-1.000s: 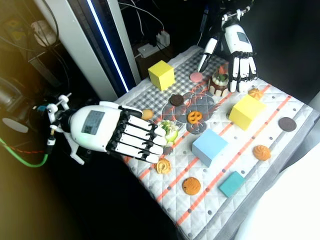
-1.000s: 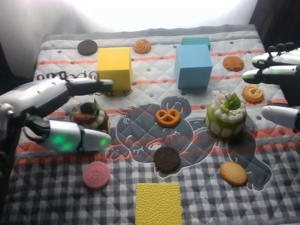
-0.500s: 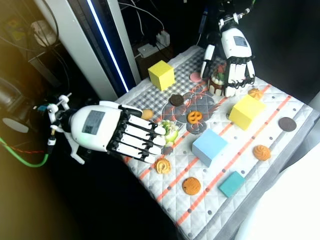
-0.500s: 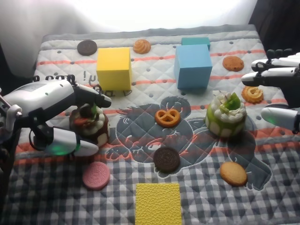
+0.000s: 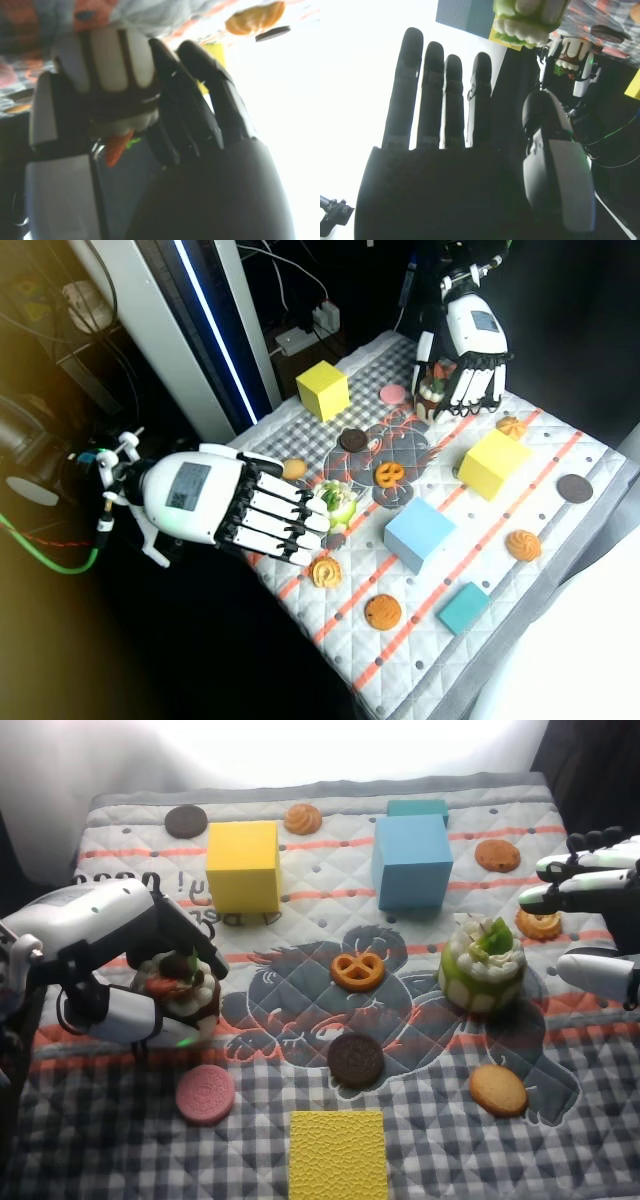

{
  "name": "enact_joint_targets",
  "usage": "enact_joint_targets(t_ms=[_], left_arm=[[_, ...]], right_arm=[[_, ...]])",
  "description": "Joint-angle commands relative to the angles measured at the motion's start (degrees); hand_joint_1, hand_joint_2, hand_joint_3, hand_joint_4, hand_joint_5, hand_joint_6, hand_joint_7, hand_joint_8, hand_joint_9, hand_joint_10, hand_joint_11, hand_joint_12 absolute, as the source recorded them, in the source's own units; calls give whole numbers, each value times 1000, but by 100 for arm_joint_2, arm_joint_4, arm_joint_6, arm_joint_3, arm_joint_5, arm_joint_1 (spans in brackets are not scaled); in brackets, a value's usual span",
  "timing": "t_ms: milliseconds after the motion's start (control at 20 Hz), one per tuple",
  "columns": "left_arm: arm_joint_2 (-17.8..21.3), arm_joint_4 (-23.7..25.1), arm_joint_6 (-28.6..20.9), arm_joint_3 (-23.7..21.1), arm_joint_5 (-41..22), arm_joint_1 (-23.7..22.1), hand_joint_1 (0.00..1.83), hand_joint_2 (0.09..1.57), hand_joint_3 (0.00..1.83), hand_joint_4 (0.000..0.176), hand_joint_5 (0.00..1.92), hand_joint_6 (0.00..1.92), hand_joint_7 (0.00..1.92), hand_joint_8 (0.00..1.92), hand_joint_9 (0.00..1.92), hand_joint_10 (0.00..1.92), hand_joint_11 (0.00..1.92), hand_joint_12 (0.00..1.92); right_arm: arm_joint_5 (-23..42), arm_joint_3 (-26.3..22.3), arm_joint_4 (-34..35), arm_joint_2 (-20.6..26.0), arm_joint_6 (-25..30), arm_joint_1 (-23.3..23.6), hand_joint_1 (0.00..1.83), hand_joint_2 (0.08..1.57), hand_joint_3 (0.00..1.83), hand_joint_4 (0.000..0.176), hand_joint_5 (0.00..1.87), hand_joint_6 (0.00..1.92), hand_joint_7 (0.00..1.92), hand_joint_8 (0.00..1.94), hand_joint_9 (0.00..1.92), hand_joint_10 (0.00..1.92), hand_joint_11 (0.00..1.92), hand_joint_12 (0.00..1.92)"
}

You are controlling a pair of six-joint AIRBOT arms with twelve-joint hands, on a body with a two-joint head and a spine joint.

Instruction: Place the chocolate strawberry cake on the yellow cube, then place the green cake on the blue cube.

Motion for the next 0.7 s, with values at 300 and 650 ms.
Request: enact_joint_targets(t_ms=[300,650], left_arm=[[113,147,-14,65,-1334,-553,1388,1063,1,0,1159,572,1098,750,922,1199,623,1319],[-502,-65,-39,879,-870,-1480,1393,1060,0,0,1166,409,1077,830,1016,1196,773,1313]], right_arm=[[699,27,90,-31,41,10,262,1324,1,42,624,0,504,2,534,1,453,377],[699,62,89,-76,41,13,271,1325,1,36,636,4,518,2,549,4,434,475]])
